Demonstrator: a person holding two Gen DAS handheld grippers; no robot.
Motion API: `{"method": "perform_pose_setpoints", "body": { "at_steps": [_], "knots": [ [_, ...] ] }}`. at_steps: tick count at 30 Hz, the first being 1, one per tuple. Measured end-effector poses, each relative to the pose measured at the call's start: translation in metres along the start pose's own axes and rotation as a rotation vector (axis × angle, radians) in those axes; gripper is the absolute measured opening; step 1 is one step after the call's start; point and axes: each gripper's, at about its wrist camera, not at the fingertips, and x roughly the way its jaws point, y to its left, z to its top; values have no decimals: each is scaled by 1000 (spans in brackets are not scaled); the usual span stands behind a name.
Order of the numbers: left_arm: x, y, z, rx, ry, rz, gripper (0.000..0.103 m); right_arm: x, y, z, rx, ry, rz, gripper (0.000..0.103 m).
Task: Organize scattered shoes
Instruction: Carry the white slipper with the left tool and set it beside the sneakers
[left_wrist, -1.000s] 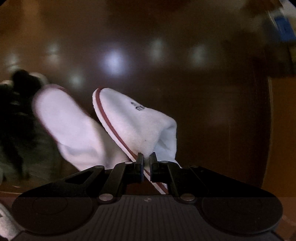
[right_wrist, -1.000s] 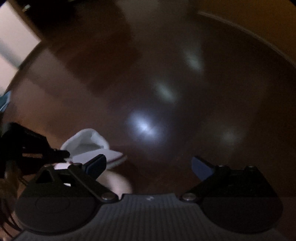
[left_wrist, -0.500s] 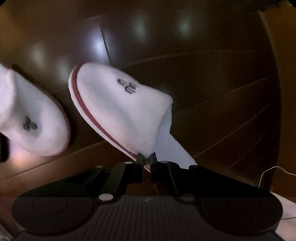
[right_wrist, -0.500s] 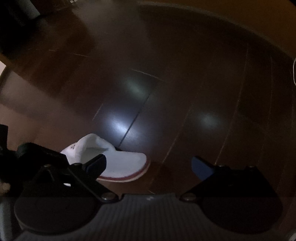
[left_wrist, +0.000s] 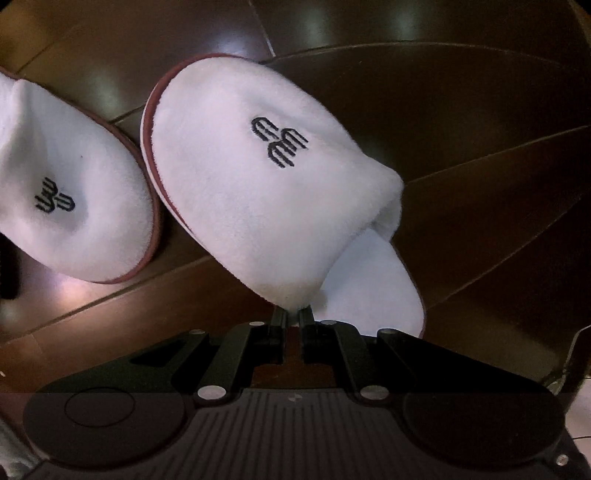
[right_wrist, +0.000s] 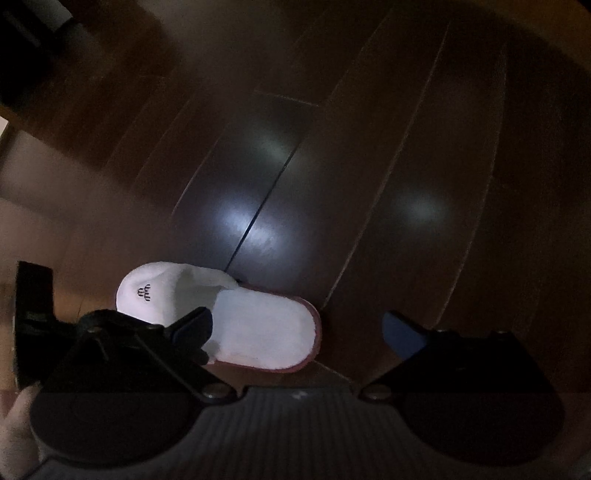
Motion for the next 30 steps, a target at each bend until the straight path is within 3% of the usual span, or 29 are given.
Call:
{"method": "perform_pose_setpoints", "body": {
  "at_steps": [7, 9, 11, 15, 17, 20, 26, 30],
  "knots": [
    [9, 2, 19, 29, -21, 64, 12, 14, -11, 10, 10, 33, 39, 100],
    [8, 0, 23, 47, -35, 68, 23, 19, -14, 17, 29, 41, 53, 100],
    [4, -1, 21, 57, -58, 86, 56, 18, -16, 23, 55, 53, 71, 100],
    [-21, 5, 3, 70, -109, 109, 65, 23, -13, 34, 94, 89, 120, 100],
    [-45, 17, -13, 51, -145, 127, 77, 19, -3, 33, 53, 112, 149, 100],
    [-87, 43, -36, -31, -206, 154, 83, 16, 14, 31, -31, 144, 182, 100],
    [-144, 103, -71, -273, -269, 178, 84, 31, 90, 22, -424, 142, 242, 99],
    [-133, 139, -66, -310, -260, 194, 84, 58, 144, -7, -580, 175, 270, 91]
  ]
}}
